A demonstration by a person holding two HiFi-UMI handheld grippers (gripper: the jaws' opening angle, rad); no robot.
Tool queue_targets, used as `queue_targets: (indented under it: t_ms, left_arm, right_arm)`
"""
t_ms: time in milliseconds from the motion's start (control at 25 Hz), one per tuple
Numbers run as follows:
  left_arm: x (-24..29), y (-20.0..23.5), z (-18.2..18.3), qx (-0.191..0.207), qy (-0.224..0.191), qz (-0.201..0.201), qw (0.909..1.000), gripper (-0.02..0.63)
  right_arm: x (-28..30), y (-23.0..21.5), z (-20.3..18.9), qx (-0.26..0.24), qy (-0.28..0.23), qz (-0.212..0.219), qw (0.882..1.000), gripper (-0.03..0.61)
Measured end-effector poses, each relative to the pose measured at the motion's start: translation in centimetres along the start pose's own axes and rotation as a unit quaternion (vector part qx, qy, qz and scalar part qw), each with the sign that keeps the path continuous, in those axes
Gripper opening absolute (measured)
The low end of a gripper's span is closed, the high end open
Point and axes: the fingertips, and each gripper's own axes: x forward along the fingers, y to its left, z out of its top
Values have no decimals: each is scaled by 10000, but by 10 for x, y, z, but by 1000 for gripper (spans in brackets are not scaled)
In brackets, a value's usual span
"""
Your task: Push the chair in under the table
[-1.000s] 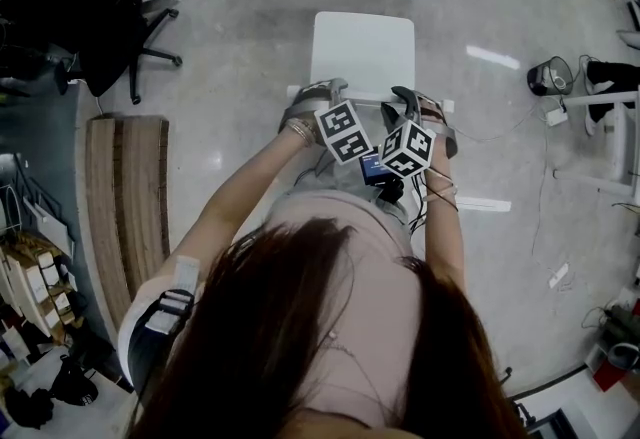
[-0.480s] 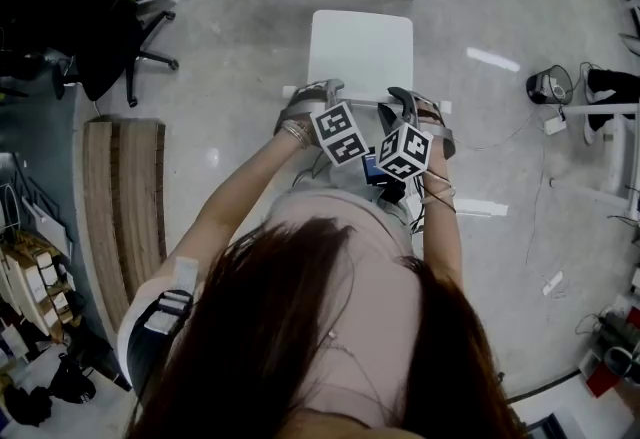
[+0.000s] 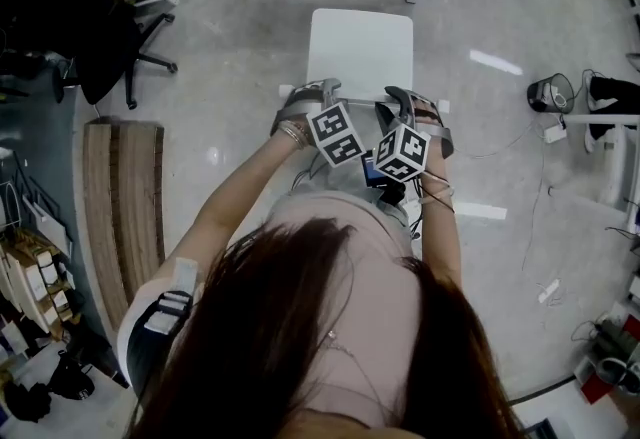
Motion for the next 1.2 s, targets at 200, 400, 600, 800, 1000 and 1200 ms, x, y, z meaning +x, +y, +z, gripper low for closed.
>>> queue_targets:
  t_ms: [200, 400, 600, 800, 1000, 1200]
  left_arm:
    - [1, 1, 3, -41, 38, -8, 10000, 167]
    - [11, 16, 11, -74, 79, 44, 9999, 169]
    - [25, 30, 26, -69, 77, 117, 9999, 170]
    - [36, 49, 36, -96, 89, 154, 9998, 173]
    - [44, 61, 41, -140, 104, 154, 9997, 175]
    - [49, 70, 46, -138, 113, 149, 9997, 176]
  right_arm:
    - [0, -2, -2, -49, -45, -8, 10000, 170]
    - [10, -19, -3, -111, -89, -27, 9999, 170]
    - [20, -40, -12, -159, -132, -42, 9998, 170]
    - [32, -61, -14, -208, -188, -80, 9996, 170]
    - [40, -73, -15, -222, -208, -83, 9995, 170]
    - [45, -84, -15, -241, -213, -83, 9995, 170]
